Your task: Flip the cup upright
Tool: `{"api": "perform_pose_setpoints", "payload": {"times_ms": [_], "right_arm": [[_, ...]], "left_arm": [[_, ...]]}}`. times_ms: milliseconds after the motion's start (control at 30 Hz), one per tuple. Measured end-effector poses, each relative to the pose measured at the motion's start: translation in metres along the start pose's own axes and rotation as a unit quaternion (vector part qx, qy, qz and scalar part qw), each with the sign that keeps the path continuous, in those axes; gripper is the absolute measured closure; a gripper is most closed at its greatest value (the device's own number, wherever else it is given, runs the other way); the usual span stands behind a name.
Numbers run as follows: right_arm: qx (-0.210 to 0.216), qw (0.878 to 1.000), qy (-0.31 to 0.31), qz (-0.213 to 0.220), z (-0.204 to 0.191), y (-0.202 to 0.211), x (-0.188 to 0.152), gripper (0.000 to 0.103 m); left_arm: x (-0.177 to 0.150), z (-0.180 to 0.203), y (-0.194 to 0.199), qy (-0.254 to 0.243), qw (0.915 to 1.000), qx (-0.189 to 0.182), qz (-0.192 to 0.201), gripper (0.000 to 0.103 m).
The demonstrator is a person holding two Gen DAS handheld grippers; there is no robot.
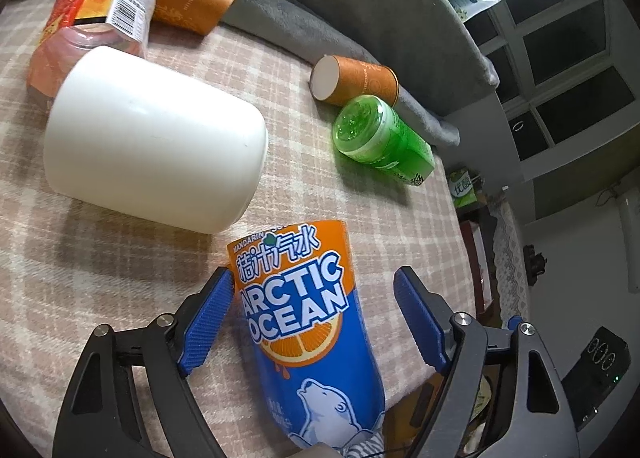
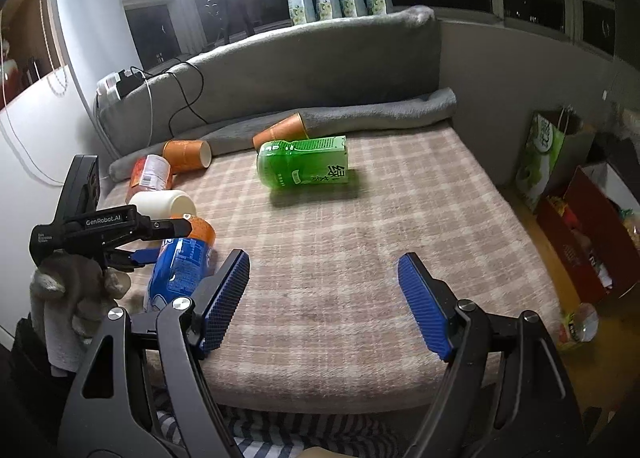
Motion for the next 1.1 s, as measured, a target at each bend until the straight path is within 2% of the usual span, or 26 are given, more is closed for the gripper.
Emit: {"api": "perform_pose_setpoints", "payload": {"times_ms": [233,367,633,1100], "right_arm": [[-0.005,1.000,-0.001,0.004,0.000,0.002,0.001,0.023],[-0.009,1.000,-0.007,0.003,0.004,0.001,0.001,0.023],[-0.012,1.000,-0.013,0.002,0.011,0.000,-0.001,0.023],[-0.013,1.000,-0.017,-0.006,0.016,-0.007,-0.006,0.023]], "left_arm": [[-0.001,0.001,-0.008,-0.004,1.0000,0.001,-0.008,0.029],[-0.001,0.002,-0.012,-0.006,0.9999,0.002,-0.014,0.037],[-0.002,0.005,-0.014,-0.014,0.9999,0.003,-0.010,0.040],[0.000,0.037,0.006,-0.083,0.9952,0.014,0.050,0.041]]}}
Point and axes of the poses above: each gripper's, at about its wrist camera, not at the fingertips, and y roughly against the way its jaws point, z to its right, x to its top, the point moved 2 cm from there along -y, roughly the way its jaws point, and after that the axes turned 10 degrees about z, right-handed, at the moved point
